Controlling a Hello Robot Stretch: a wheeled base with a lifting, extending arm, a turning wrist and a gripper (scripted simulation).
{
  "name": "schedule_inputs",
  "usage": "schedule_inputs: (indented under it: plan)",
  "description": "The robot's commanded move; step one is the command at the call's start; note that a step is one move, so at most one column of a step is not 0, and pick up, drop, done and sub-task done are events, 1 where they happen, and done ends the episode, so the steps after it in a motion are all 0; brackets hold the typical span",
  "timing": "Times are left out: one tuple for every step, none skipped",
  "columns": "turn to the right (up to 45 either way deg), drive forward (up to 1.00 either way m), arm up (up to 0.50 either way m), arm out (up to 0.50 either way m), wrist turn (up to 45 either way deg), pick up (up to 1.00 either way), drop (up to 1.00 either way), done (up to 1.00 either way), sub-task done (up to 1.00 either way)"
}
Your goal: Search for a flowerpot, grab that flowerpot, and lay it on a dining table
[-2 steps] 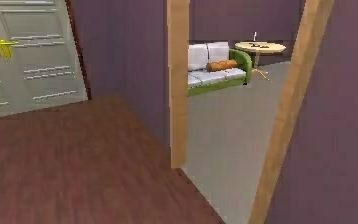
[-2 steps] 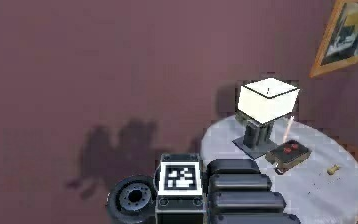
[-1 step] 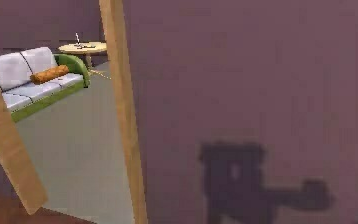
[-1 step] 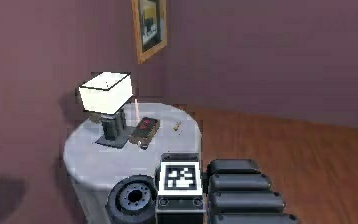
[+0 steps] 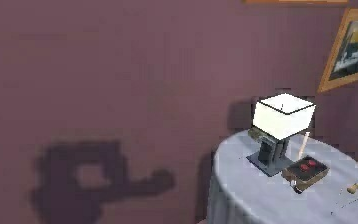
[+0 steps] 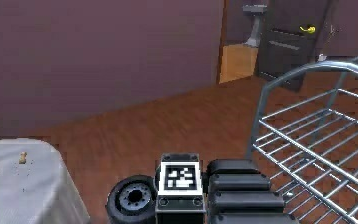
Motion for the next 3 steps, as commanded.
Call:
schedule_inputs:
  plan:
    - [39.0, 0.00, 0.00, 0.00, 0.0, 0.00, 0.00, 0.00, 0.00]
    - [-45.0, 0.00, 0.00, 0.00, 0.0, 0.00, 0.00, 0.00, 0.00]
    - [-45.0, 0.00, 0.00, 0.00, 0.0, 0.00, 0.00, 0.00, 0.00]
